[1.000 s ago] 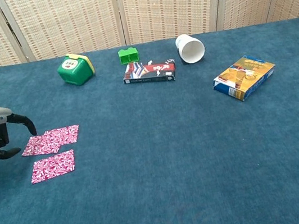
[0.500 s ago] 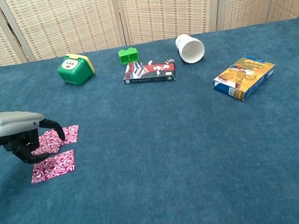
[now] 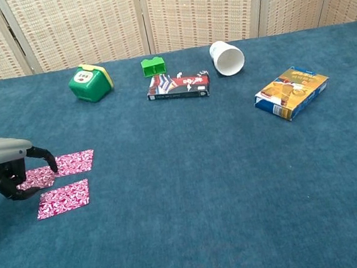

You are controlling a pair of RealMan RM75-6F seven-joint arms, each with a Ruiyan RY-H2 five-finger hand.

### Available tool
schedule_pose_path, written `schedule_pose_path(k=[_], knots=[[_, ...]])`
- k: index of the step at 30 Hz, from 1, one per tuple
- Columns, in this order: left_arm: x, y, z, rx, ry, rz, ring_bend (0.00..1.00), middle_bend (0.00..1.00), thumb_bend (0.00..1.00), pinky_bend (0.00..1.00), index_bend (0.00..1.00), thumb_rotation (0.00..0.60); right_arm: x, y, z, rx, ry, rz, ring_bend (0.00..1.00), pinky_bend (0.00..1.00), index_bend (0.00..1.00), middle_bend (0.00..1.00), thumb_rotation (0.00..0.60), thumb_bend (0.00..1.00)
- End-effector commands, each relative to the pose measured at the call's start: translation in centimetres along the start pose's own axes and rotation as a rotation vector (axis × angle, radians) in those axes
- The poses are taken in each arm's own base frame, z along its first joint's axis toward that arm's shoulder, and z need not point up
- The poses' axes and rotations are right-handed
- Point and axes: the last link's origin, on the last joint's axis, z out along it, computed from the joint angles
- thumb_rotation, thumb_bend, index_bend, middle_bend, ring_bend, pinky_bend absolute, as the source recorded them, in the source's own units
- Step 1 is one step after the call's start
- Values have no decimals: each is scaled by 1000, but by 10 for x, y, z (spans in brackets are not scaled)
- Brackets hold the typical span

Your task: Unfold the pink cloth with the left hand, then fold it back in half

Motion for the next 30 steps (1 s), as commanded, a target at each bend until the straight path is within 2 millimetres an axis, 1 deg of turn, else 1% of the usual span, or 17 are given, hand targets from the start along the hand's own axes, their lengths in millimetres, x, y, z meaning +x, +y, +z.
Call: schedule_pose_path(k=[1,8,12,18,22,24,26,27,28,30], knots=[[-1,-4,-3,8,-6,2,955,962,480,1000,267,490,0,-1,0,2,1,0,14,0,47,189,600,0],[-4,-16,-11,29,-26,5,955,962,480,1000,268,491,0,-3,0,6,1,-1,15,0,47,189,600,0],[0,-18,-15,32,-15,-2,955,962,481,1000,268,490,1,-4,0,8,5,-2,15,0,47,189,600,0],[8,-15,-14,17,20,-20,955,962,480,1000,268,492,1,-3,-1,6,6,-2,14,0,47,189,600,0],[11,-7,-8,2,50,-39,955,962,478,1000,268,493,1,-2,-2,4,5,-1,15,0,47,189,600,0],[13,-2,-1,0,67,-41,955,962,475,1000,269,518,1,-2,-2,5,5,-1,15,0,47,189,600,0],[16,3,5,-2,88,-38,955,962,468,1000,269,569,2,-2,-3,6,6,-1,15,0,47,189,600,0],[17,5,8,-2,99,-38,955,962,460,1000,269,584,2,-1,-3,6,7,-1,15,0,47,189,600,0],[19,8,10,-2,111,-38,955,962,448,1000,269,596,2,-1,-3,5,8,-1,15,0,47,189,600,0],[21,13,15,-1,135,-30,955,962,420,1000,268,600,3,0,-4,1,9,-1,15,0,47,189,600,0]])
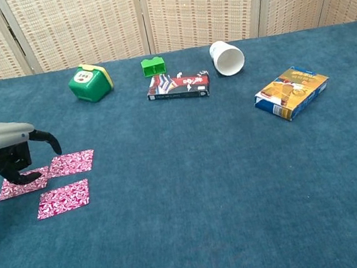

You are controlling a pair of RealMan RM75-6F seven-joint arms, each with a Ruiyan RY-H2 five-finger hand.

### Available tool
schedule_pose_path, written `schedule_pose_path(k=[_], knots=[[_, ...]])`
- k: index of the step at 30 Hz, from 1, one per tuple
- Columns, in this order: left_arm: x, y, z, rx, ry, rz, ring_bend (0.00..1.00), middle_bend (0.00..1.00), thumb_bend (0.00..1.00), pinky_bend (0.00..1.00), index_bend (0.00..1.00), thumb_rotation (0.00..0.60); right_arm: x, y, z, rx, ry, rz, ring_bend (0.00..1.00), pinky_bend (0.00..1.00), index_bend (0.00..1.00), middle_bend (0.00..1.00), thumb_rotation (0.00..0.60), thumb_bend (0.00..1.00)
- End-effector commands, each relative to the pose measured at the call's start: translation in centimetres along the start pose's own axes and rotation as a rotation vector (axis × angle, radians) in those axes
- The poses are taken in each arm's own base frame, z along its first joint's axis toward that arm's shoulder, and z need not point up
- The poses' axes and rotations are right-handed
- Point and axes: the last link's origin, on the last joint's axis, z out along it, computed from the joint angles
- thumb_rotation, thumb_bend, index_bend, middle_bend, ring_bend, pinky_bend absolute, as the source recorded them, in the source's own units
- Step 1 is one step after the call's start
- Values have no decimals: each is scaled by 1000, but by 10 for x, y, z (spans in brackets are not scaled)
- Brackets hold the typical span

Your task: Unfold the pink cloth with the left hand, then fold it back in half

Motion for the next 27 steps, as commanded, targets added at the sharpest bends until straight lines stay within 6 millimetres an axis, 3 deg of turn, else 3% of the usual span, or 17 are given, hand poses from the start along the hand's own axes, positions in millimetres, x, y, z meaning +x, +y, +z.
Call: schedule_pose_path(k=[1,8,27], knots=[[4,8,9,4,43,13,955,962,408,1000,268,600,0,1,-1,-4,1,0,15,0,47,189,600,0],[2,18,19,21,100,41,955,973,358,1000,281,600,0,5,-3,-12,0,4,15,0,47,189,600,0],[-12,25,29,87,81,22,959,976,357,1000,289,600,-2,11,-5,-25,-1,13,15,0,47,189,600,0]])
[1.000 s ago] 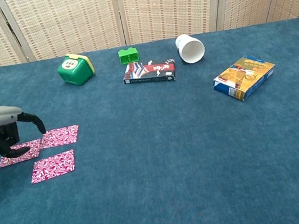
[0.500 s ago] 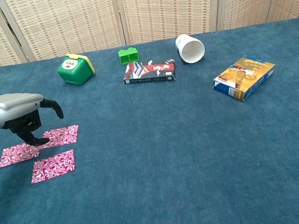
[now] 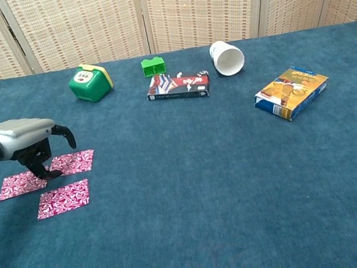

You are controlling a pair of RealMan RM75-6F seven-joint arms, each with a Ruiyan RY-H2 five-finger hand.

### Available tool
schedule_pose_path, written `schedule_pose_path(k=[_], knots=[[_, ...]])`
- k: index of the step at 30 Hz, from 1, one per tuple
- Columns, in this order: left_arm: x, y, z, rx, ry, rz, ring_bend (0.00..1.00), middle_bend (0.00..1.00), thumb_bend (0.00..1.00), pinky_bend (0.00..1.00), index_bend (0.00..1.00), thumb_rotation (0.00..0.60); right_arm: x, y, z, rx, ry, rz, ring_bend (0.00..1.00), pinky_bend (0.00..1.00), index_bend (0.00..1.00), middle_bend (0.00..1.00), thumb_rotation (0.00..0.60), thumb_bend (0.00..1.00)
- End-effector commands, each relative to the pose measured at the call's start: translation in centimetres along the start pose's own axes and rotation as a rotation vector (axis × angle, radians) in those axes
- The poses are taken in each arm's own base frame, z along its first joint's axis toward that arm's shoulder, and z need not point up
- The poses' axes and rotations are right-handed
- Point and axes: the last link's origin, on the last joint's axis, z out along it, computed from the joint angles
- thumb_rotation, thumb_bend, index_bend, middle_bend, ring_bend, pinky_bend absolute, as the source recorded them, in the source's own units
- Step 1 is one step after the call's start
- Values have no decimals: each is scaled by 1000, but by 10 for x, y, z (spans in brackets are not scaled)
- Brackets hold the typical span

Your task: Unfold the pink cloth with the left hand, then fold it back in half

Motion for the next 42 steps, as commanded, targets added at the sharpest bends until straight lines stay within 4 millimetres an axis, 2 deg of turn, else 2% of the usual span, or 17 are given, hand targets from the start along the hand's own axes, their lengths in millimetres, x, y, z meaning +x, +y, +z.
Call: schedule_pose_path(k=[1,17,33,42], knots=[[-1,0,1,10,-5,5,959,976,357,1000,288,600,0,1,0,-1,1,0,15,0,47,189,600,0],[-11,3,3,17,-27,-4,959,976,358,1000,291,600,0,3,-2,-6,1,3,15,0,47,189,600,0],[-10,5,8,21,5,-10,960,976,358,1000,310,600,1,3,-2,-9,0,2,15,0,47,189,600,0],[-10,7,9,11,26,-22,962,977,358,1000,398,600,1,5,-3,-15,1,2,15,0,47,189,600,0]])
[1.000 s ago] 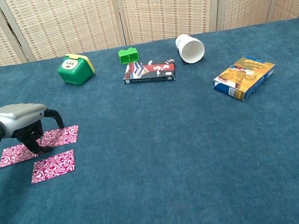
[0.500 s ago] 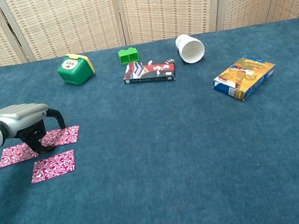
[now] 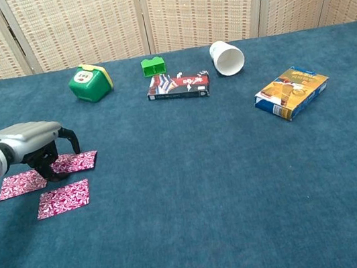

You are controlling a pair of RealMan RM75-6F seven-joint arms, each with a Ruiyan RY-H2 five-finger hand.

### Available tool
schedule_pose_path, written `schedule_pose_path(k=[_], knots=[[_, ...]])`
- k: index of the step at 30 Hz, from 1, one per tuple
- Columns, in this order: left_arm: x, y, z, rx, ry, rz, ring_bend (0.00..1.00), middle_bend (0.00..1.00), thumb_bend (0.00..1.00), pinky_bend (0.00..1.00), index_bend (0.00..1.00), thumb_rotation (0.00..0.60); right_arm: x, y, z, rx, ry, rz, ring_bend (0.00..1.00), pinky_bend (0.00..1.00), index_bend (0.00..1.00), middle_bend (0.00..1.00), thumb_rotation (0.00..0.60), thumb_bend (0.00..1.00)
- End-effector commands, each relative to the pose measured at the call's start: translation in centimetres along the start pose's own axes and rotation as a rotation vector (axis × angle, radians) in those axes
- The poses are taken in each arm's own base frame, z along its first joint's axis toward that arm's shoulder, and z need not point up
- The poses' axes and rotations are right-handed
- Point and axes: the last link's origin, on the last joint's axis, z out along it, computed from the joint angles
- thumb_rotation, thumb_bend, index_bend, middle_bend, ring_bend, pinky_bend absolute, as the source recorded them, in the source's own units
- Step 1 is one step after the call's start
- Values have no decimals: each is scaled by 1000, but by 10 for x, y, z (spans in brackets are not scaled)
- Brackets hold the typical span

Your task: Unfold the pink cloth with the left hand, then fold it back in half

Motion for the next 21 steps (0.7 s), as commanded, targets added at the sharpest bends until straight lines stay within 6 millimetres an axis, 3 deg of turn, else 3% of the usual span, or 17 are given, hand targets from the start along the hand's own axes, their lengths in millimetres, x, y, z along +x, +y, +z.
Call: schedule_pose_path(k=[1,7,15,21], knots=[[0,-1,0,-1,4,-3,962,977,358,1000,404,600,0,0,0,-1,1,0,15,0,47,189,600,0],[6,-5,-8,-3,18,-8,963,977,358,1000,407,600,0,-1,0,4,2,-1,15,0,47,189,600,0],[11,-17,-37,33,37,-41,963,977,358,1000,377,600,1,-1,3,10,4,-3,15,0,47,189,600,0],[9,-19,-57,41,34,-52,963,977,358,1000,335,600,13,-3,8,30,35,-26,14,0,47,189,600,0]])
